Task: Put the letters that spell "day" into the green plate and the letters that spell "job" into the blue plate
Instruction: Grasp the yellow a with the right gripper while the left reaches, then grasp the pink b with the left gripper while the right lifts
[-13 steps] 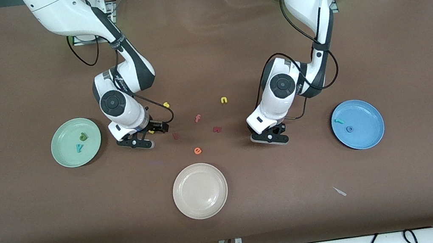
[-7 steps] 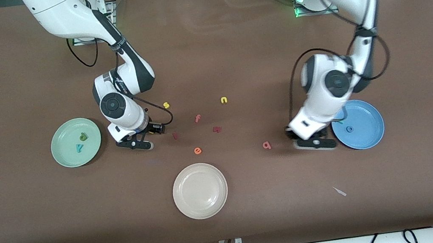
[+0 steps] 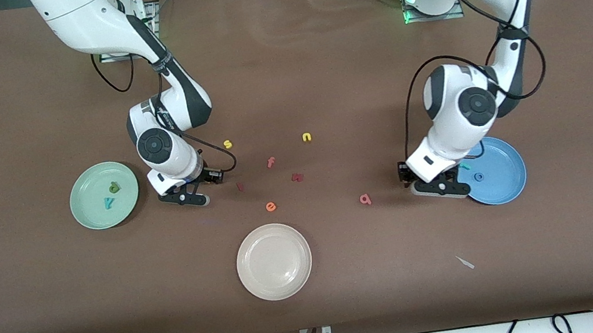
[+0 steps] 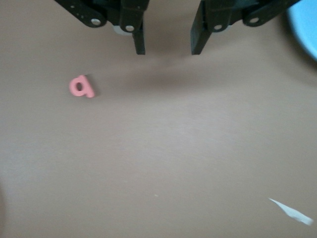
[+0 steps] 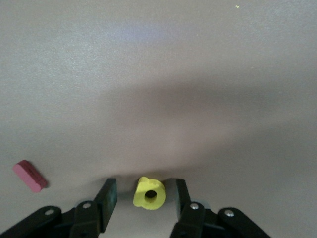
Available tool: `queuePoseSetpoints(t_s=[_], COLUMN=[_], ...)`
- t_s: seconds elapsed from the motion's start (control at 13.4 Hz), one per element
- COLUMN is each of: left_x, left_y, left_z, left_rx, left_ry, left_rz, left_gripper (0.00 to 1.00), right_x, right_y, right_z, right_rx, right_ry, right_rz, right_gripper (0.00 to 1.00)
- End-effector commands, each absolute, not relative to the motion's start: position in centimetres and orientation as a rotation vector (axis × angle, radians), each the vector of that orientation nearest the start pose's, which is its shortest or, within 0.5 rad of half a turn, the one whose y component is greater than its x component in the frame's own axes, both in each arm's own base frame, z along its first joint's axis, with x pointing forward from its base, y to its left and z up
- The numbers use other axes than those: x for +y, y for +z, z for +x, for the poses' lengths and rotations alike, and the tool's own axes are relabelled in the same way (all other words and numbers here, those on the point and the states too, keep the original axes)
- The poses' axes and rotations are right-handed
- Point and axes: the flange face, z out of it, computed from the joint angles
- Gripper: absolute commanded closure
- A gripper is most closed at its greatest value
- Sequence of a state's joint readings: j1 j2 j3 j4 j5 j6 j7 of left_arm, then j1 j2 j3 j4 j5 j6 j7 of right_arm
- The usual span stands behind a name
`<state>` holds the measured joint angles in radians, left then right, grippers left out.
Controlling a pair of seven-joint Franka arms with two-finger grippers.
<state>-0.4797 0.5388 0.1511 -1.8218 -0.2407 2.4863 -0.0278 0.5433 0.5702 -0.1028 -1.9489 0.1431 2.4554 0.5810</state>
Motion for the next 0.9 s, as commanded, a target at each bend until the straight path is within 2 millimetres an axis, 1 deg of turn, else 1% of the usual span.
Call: queuePoseSetpoints(t_s=[0.0, 0.07, 0.15, 0.22, 0.37, 0.52, 0.6, 0.82], left_x=[-27.1, -28.7, -30.4, -31.3, -32.1, -32.7, -32.6, -33.2], left_y=[23.6, 22.7, 21.8, 21.3, 20.0, 18.9, 18.2, 17.7], left_z=[63.1, 63.2, 63.2, 63.6, 63.8, 63.7, 63.7, 63.5], left_rx=[0.112, 0.076, 0.047, 0.03, 0.038, 0.046, 0.037, 0.046], left_ry=[-0.207, -0.206, -0.207, -0.229, -0.262, -0.302, -0.303, -0.306], left_rz=[-3.249, -3.25, -3.253, -3.254, -3.253, -3.253, -3.253, -3.253], left_gripper=[0.45, 0.45, 0.43, 0.41, 0.41, 0.41, 0.41, 0.41], right_x=[26.3, 26.2, 26.3, 26.3, 26.2, 26.3, 26.3, 26.3], right_y=[17.5, 17.6, 17.5, 17.5, 17.3, 17.3, 17.3, 17.7], right_z=[55.6, 55.6, 55.6, 55.6, 55.6, 55.6, 55.6, 55.9], right_rx=[0.375, 0.379, 0.375, 0.377, 0.382, 0.38, 0.382, 0.374], right_ry=[0.091, 0.091, 0.091, 0.093, 0.092, 0.095, 0.096, 0.09], right_rz=[-3.116, -3.116, -3.116, -3.116, -3.117, -3.117, -3.116, -3.113], right_gripper=[0.54, 0.57, 0.58, 0.59, 0.66, 0.68, 0.69, 0.8])
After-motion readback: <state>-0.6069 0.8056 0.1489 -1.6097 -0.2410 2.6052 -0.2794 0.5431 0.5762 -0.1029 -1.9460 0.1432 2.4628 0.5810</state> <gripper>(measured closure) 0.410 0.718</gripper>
